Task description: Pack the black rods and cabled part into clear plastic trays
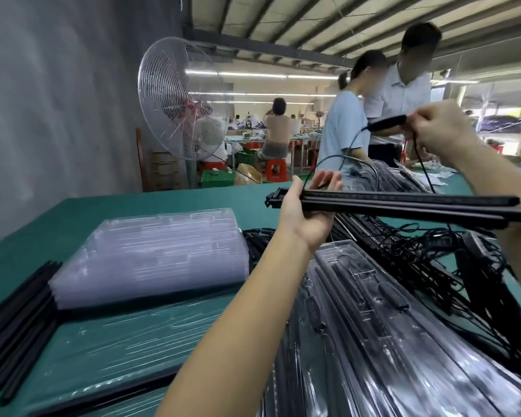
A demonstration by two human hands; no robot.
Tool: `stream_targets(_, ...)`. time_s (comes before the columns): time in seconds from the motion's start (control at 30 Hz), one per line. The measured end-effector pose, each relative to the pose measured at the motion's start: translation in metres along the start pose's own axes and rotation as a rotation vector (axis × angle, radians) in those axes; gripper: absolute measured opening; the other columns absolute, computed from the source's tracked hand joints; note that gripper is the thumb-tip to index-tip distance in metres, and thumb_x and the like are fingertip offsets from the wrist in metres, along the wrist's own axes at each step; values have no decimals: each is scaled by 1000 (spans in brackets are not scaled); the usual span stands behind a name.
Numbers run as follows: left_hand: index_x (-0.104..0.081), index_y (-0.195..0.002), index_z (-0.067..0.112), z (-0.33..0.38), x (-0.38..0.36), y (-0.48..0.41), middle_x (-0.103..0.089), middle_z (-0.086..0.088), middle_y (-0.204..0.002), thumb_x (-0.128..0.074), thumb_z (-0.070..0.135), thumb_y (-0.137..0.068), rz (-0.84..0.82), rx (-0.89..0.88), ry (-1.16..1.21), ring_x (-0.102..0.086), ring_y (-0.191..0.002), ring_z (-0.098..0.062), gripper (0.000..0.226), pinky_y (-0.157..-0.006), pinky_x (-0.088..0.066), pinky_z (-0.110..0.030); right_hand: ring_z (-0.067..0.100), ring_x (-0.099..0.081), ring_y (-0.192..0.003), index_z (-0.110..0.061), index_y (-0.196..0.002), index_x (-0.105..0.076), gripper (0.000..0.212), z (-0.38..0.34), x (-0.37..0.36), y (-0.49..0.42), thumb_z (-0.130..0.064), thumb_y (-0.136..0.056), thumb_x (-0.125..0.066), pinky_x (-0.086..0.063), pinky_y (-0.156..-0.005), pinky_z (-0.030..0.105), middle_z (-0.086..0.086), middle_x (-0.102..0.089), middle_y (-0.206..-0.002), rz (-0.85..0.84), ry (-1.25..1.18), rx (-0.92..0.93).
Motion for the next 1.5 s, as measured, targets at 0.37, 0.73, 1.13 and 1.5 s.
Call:
stream_targets(0.37, -62, -81, -3, 56, -8, 5, -68, -21, -75, -36, 36, -102, -24, -157, -18, -68, -67, -29, 51, -66, -58, -34, 10, -55, -56, -11, -96, -57, 20, -111, -42, -42, -19, -100, -39, -55, -56, 26, 7, -59, -78, -103, -195, 171)
stream_targets(0.73, -57, -74, 4, 198, 82, 83, -65, -12, -59, -31, 34, -104, 244, -665, 104, -62, -66, -18, 50, -69, -54, -39, 20, -67, -64, -9, -97, -52, 13, -93, -152, 48, -22, -94, -55, -59, -60, 36, 11, -64, -87, -520, -170, 146)
stream_targets(1.13, -62, -82, 3, 234, 118, 145, -70, -10, -76, -36, 30, -103, 224, -774, 90, -70, -72, -16, 43, -71, -55, -38, 24, -49, -124, -12, -143, -35, 84, -55, -195, 141, -66, -81, -49, -44, -92, 35, -2, -48, -139, -1193, 1114, -366)
stream_targets(1.5, -61, -84, 10, 218, 188, 201, -72, -3, -74, -35, 32, -102, 407, -748, 55, -69, -74, -9, 39, -89, -50, -36, 16, -40, -53, -3, -81, -46, 23, -59, -146, 119, -18, -93, -57, -46, -50, 28, 5, -41, -64, -1061, 306, -658)
Point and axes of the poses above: each hand's wrist, its own y-axis away from the middle knuckle, its own x-axis out of the back of the hand, z = x × y, the point moved 1 cm from there along -y, towards the middle knuckle
